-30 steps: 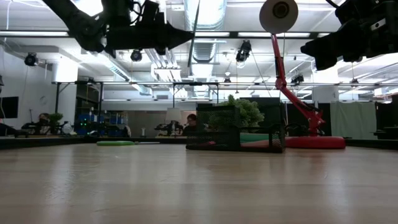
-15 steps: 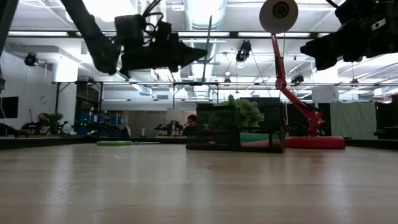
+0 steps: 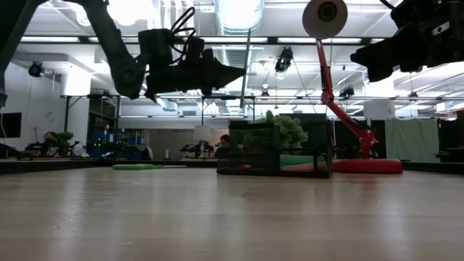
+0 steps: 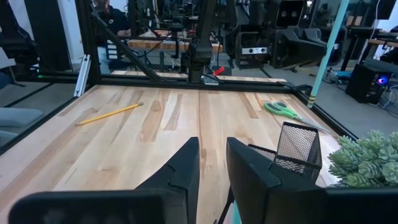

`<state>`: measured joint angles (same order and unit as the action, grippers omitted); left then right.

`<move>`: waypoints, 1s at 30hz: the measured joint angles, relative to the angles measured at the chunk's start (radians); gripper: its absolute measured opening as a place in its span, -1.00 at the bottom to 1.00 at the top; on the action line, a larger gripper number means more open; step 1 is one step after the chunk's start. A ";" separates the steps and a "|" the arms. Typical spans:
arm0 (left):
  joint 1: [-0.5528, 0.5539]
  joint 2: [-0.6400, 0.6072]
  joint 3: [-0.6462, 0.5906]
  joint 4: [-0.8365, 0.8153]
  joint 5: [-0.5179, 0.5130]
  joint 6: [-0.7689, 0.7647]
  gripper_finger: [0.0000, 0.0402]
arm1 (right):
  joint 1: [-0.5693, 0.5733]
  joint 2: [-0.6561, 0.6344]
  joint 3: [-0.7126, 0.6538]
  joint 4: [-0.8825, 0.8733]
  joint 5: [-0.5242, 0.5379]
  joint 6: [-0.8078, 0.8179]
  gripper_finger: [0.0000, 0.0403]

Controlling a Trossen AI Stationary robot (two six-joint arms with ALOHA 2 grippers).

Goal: Pick and place office supplies into organizer
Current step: Put the light blue pencil into the black desk organizer

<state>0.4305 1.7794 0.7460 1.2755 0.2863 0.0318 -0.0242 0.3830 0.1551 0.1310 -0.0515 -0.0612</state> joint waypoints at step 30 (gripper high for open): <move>0.000 0.065 -0.014 0.000 -0.002 0.000 -0.96 | 0.000 0.000 0.000 0.000 0.000 0.001 -0.64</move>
<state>0.4305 1.8442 0.7322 1.2751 0.2844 0.0322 -0.0242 0.3832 0.1551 0.1310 -0.0517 -0.0605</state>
